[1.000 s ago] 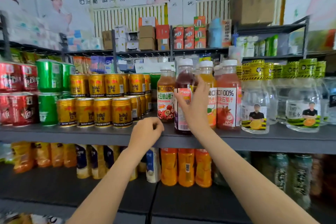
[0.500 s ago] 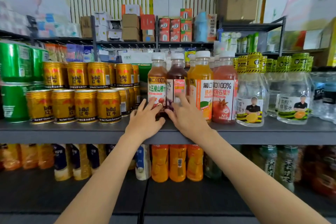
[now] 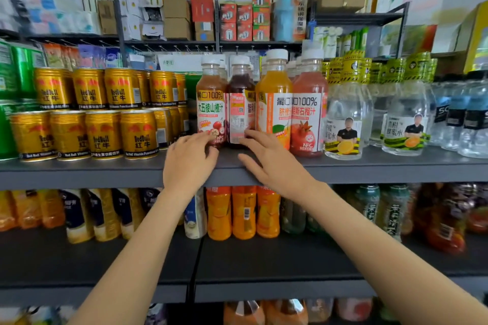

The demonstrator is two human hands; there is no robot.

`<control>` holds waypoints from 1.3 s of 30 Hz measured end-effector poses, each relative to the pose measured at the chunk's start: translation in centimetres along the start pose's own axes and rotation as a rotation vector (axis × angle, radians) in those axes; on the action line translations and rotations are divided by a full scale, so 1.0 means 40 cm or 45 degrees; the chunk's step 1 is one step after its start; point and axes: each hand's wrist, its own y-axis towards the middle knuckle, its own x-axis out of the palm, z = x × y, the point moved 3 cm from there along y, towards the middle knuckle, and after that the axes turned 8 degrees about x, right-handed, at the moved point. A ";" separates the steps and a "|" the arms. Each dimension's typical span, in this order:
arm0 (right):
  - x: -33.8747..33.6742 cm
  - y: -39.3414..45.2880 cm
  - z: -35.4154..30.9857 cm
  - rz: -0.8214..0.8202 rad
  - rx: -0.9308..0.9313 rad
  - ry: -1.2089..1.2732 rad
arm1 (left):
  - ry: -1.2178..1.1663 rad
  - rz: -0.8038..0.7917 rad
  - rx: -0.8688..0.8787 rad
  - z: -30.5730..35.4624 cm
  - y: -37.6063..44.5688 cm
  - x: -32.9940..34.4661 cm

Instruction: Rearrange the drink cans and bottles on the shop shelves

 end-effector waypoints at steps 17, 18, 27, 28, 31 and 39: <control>-0.638 -1.026 0.888 -0.046 0.813 -0.316 | -0.771 -0.134 0.567 1.149 -0.358 0.489; -0.678 -1.114 0.939 -0.078 0.891 -0.331 | -0.794 -0.252 0.541 1.228 -0.394 0.542; -0.798 -1.546 1.278 -0.299 1.327 -0.288 | -0.767 -0.611 0.560 1.709 -0.495 0.777; -0.786 -1.563 1.304 -0.289 1.362 -0.245 | -0.743 -0.613 0.582 1.744 -0.493 0.798; -0.721 -1.608 1.399 -0.305 1.426 -0.103 | -0.679 -0.561 0.632 1.834 -0.465 0.865; -0.571 -1.603 1.698 -0.364 1.486 0.221 | -0.423 -0.455 0.579 2.036 -0.388 1.065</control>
